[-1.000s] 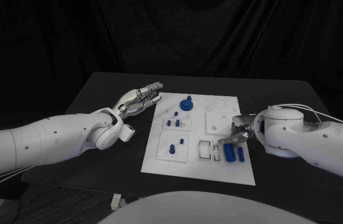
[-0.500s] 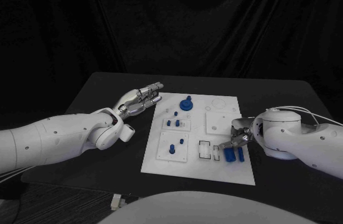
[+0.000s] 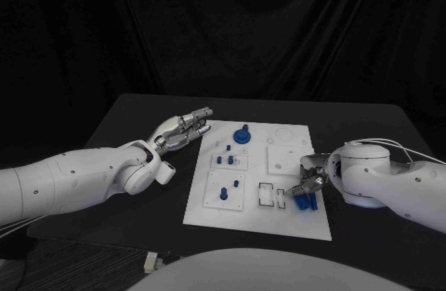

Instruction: Assemble the parts on the task board

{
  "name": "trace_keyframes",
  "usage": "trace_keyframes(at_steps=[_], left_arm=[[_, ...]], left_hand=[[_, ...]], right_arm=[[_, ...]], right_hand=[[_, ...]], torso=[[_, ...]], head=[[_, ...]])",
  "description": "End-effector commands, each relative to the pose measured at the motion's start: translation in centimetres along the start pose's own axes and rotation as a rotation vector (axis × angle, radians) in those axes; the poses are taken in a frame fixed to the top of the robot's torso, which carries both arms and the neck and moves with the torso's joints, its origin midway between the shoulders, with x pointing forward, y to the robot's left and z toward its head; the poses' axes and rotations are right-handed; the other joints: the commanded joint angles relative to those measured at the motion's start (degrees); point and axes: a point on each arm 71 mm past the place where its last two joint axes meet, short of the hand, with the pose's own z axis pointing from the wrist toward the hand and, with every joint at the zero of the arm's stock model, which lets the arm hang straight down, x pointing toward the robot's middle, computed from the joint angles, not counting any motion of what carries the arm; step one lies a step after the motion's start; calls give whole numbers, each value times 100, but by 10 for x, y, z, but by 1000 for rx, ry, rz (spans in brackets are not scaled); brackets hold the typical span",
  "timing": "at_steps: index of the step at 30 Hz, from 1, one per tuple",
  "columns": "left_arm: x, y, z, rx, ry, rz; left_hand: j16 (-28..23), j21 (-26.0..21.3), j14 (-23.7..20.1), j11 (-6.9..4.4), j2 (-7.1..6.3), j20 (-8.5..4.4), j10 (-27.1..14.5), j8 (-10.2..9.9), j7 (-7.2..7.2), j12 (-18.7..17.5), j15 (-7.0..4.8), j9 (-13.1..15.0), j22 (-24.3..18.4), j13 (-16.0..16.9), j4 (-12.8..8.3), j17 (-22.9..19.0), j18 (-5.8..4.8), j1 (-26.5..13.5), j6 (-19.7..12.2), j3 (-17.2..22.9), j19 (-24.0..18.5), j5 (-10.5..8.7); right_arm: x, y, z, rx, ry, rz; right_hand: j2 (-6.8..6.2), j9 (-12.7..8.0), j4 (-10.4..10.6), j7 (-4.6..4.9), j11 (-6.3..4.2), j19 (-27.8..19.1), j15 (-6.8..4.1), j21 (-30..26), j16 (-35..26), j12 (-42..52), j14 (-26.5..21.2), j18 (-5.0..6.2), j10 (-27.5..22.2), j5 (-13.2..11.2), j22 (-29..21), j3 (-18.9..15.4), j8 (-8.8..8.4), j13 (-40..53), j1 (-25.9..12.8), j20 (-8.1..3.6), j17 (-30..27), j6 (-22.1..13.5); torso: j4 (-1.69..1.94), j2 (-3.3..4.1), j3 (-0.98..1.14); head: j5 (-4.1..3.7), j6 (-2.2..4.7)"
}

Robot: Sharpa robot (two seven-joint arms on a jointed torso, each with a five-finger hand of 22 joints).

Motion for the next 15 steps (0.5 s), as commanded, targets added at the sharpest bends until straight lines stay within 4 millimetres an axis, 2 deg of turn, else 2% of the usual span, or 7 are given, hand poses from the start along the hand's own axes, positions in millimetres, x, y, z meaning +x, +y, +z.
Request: trace_keyframes(at_steps=[1,3,4,7,10,15], left_arm=[[2,-12,0,167,11,-11],[2,-12,0,167,12,-12],[2,-12,0,166,13,-12],[2,-12,0,166,15,-14],[2,-11,0,165,17,-15],[3,-11,1,163,19,-17]], left_hand=[[-21,-4,-2,50,-12,53,-8,-4,46,28,46,7,8,8,-3,-7,77,61,-14,24,-2,48],[-21,-3,-2,59,-10,73,-6,-4,48,31,55,6,10,8,-3,-7,82,70,-16,25,-1,67],[-21,-3,-2,59,-10,73,-6,-4,48,31,55,6,10,8,-3,-7,82,70,-16,25,-1,67],[-21,0,-2,69,-8,90,-5,-5,49,34,61,6,15,9,-3,-7,85,77,-20,26,2,85],[-21,1,-2,75,-6,103,-5,-6,48,32,65,5,16,8,-3,-7,87,82,-28,28,3,95],[-21,3,-2,84,-4,128,-3,-7,48,37,71,4,21,9,-4,-7,90,92,-36,30,5,109]], right_arm=[[2,-2,0,6,3,46],[2,-2,-1,1,-3,76],[2,-3,-1,-1,-7,90],[2,-4,-2,-6,-16,139],[2,-5,-3,-11,-21,192],[3,-7,-6,-24,-19,311]], right_hand=[[58,67,-127,-10,18,229,49,-46,17,20,601,-19,598,464,1236,73,-34,1510,181,40,1509,-43],[62,103,-214,-18,11,224,43,-57,17,20,601,-16,598,801,1233,146,-54,1510,274,36,1509,-62],[61,133,-262,-24,6,224,39,-59,17,20,601,-16,598,1051,1233,203,-66,1510,308,32,1509,-68],[35,182,-356,-33,-3,219,31,-73,17,20,601,-12,598,1523,1229,325,-89,1510,361,24,1509,-81],[13,216,-437,-29,-2,183,30,-150,17,20,601,6,598,1795,1203,448,-123,1510,380,22,1509,-113],[-5,238,-478,-23,0,175,31,-173,17,20,601,11,598,1908,1195,520,-145,1510,364,22,1509,-129]], torso=[[1,-3,0],[3,-3,1],[3,-3,1],[4,-1,2],[1,-3,2],[-2,-2,1]], head=[[2,-1],[-2,-1],[-3,-1],[-3,-1],[8,-1],[28,-1]])
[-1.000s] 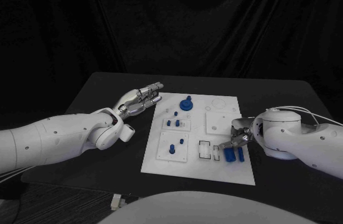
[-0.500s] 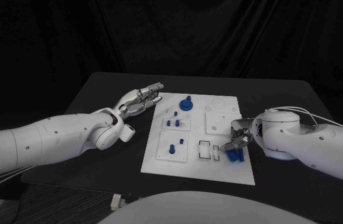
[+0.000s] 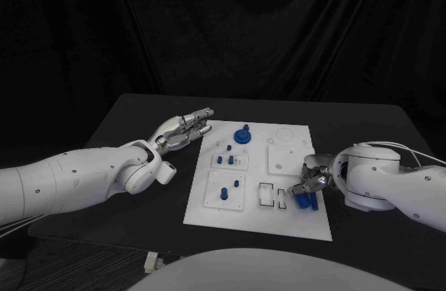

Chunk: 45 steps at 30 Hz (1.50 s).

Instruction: Assemble the parts on the task board

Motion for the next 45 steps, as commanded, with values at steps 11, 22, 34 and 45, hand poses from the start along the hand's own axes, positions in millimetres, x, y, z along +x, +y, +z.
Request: trace_keyframes(at_steps=[11,22,34,45], left_arm=[[3,-11,1,162,16,-15],[3,-11,1,159,19,-18],[4,-11,1,157,24,-23],[4,-11,1,155,28,-26]], left_hand=[[-21,5,-2,47,-3,89,-8,-8,27,39,37,3,14,9,-6,-5,94,64,-25,34,7,53],[-21,8,-2,52,-2,116,-8,-8,26,40,42,3,18,9,-7,-5,95,78,-28,38,10,76],[-21,10,-2,51,2,153,-10,-8,27,35,64,3,23,8,-7,-5,97,94,-37,43,13,94],[-21,13,-2,46,4,197,-11,-8,24,36,110,3,26,8,-6,-5,99,111,-43,45,16,100]], right_arm=[[-3,9,-11,-39,47,489],[4,20,-2,-39,113,548],[5,31,6,-47,118,504],[6,36,8,-54,122,430]], right_hand=[[106,39,-304,-16,-24,197,-15,9,17,20,597,3,602,129,1207,446,-37,1505,-30,21,1509,-2],[152,47,-295,11,0,180,2,-34,17,20,597,14,602,-205,1193,510,-107,1505,-164,33,1509,-58],[171,60,-261,50,36,142,34,-116,17,20,597,33,602,-670,1166,501,-177,1505,-329,63,1509,-102],[187,62,-217,126,104,66,88,-291,-40,20,571,72,602,-1235,1108,421,-303,1505,-468,112,1398,-267]], torso=[[-2,4,-1],[4,-2,-3],[-6,8,-1],[1,3,0]], head=[[-8,-1],[5,-1],[-6,-1],[-8,-1]])
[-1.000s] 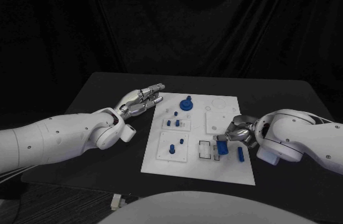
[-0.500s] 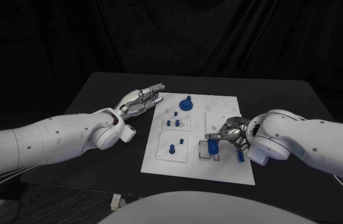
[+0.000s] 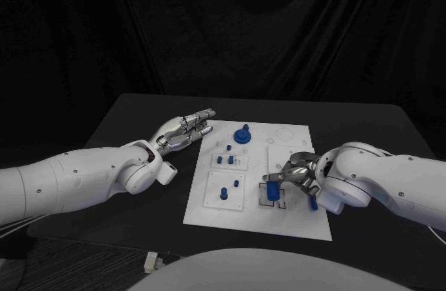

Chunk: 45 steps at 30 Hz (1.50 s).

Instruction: Assemble the parts on the task board

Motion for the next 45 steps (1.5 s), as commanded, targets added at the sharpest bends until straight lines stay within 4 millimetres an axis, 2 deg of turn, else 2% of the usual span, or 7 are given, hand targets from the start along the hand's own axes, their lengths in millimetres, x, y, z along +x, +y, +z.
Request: trace_keyframes(at_steps=[1,13,17,25,33,42,45], left_arm=[[2,-11,0,153,11,-11],[1,-11,-1,152,10,-11],[1,-11,-1,151,10,-12],[1,-11,-1,148,12,-13],[1,-10,-1,146,14,-15],[2,-10,-1,144,16,-17],[2,-10,-1,143,17,-18]], left_hand=[[-21,13,-2,26,5,54,10,-8,4,14,47,2,6,8,10,-10,99,66,-22,29,-4,28],[-21,14,-2,24,5,69,9,-7,2,14,63,3,7,8,10,-10,99,72,-18,30,-2,33],[-21,15,-2,24,4,82,12,-7,0,19,77,3,9,9,10,-10,99,77,-17,29,-1,35],[-21,17,-2,20,2,106,13,-7,-1,21,105,3,13,9,11,-10,99,83,-23,29,2,37],[-21,20,-2,19,3,136,13,-7,-3,19,138,3,16,9,11,-10,99,88,-23,28,4,39],[-21,22,-2,16,2,159,14,-7,1,21,161,3,20,9,10,-10,99,93,-24,27,7,41],[-21,23,-2,16,2,167,14,-7,2,20,167,3,21,9,10,-10,99,95,-24,28,8,43]], right_arm=[[2,0,1,8,5,-54],[3,0,1,10,9,-101],[4,0,1,11,9,-115],[5,0,1,12,10,-145],[7,-1,2,14,10,-159],[8,-1,3,14,10,-166],[8,-1,3,13,9,-166]], right_hand=[[15,11,-11,10,55,45,58,-27,-21,20,574,73,599,-167,1104,-29,-38,1508,-73,54,1395,-57],[23,37,-16,31,75,37,77,-59,-38,20,567,79,599,-419,1096,-85,-61,1508,-88,75,1363,-112],[91,61,80,31,77,37,81,-74,-42,20,566,82,599,-452,1093,-135,-52,1508,-210,82,1355,-108],[100,90,143,20,69,34,76,-93,-57,20,560,86,599,-559,1089,-199,-28,1508,-301,81,1327,-76],[158,155,275,0,49,26,57,-144,-84,20,549,93,599,-1177,1079,-363,14,1508,-451,65,1278,-36],[169,181,317,-7,42,9,52,-198,-107,20,540,104,599,-1399,1064,-444,31,1508,-494,59,1237,-22],[162,199,327,-5,42,6,51,-215,-107,20,540,106,599,-1654,1061,-514,34,1508,-497,57,1238,-34]], torso=[[5,-3,3],[1,-2,4],[3,-8,4],[4,-8,1],[3,-2,2],[1,-3,2],[2,-3,2]], head=[[-6,-1],[3,-1],[2,-1],[11,-1],[17,-1],[22,-1],[24,-1]])
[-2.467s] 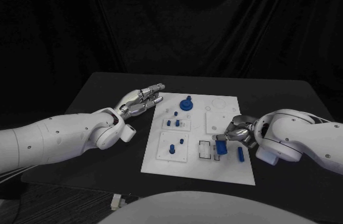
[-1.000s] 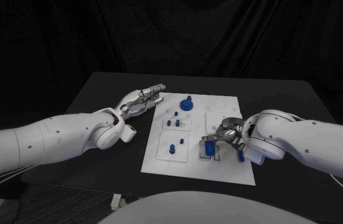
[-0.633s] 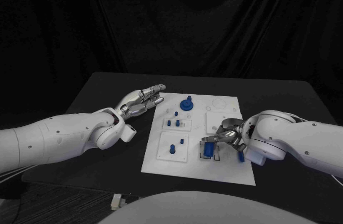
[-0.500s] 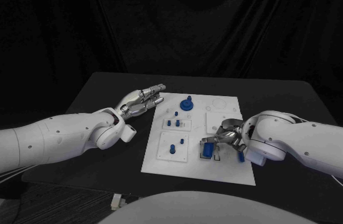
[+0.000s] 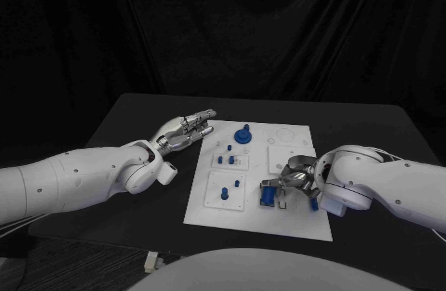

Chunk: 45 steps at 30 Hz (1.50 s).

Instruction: Assemble the parts on the task board

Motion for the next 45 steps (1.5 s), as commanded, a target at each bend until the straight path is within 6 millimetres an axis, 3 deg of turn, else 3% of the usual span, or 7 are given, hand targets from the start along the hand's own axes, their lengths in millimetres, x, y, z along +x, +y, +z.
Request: trace_keyframes(at_steps=[1,6,17,23,26,33,45], left_arm=[[2,-10,0,144,10,-10],[2,-10,0,142,11,-12],[1,-10,-1,140,12,-13],[1,-10,-1,140,13,-14],[2,-10,-1,141,13,-14],[1,-10,-2,140,10,-13],[0,-10,-2,138,11,-13]], left_hand=[[-21,22,-3,17,6,44,13,-7,3,20,24,3,6,9,10,-8,99,54,-25,28,7,24],[-21,24,-3,16,7,56,13,-7,5,20,34,3,8,9,8,-8,99,58,-25,29,9,27],[-21,26,-3,18,10,73,13,-5,15,19,43,5,12,9,10,-8,99,61,-12,31,11,29],[-21,31,-3,17,14,87,13,-5,34,18,45,5,19,9,11,-8,100,63,-10,32,17,29],[-21,32,-3,19,17,97,13,-4,45,20,45,5,21,9,10,-8,101,65,-5,33,18,33],[-21,35,-3,26,17,116,15,4,77,23,39,12,25,9,10,-8,102,70,48,33,22,34],[-21,36,-3,36,18,132,15,16,117,23,39,20,24,9,8,-8,102,78,119,33,23,38]], right_arm=[[2,-1,0,14,4,-16],[0,-3,-1,10,-17,-8],[-9,-12,-19,-24,-116,39],[-16,-11,-32,-95,-220,64],[-19,-7,-41,-171,-316,6],[-11,-2,-58,-303,-501,-209],[33,-6,-59,-377,-596,-487]], right_hand=[[-8,14,-6,4,4,9,13,-38,-19,20,539,104,597,-156,1066,-65,28,1510,-66,16,1234,17],[-144,53,209,17,14,14,21,-58,-15,20,542,105,597,-1026,1067,-421,28,1510,-233,23,1243,-27],[-602,105,293,6,4,91,9,86,48,20,568,71,597,-1184,1120,-1635,46,1510,-617,8,1358,-38],[-440,116,281,13,14,159,16,250,108,20,592,35,597,-1147,1170,-1577,69,1510,-226,12,1470,-85],[-146,74,148,74,63,190,59,353,128,20,600,13,597,-374,1196,-1372,81,1510,666,42,1510,-371],[-151,49,-81,249,146,168,123,368,128,20,600,15,597,713,1194,-1389,96,1510,1739,107,1510,-1686],[-356,563,256,397,260,-53,241,44,81,20,572,92,597,778,1085,-1595,1409,1510,2500,211,1412,-4207]], torso=[[-1,-1,1],[0,1,1],[0,1,2],[-2,-1,3],[-1,-2,3],[1,-2,2],[5,3,4]], head=[[5,0],[3,0],[38,0],[26,0],[45,0],[83,0],[56,0]])
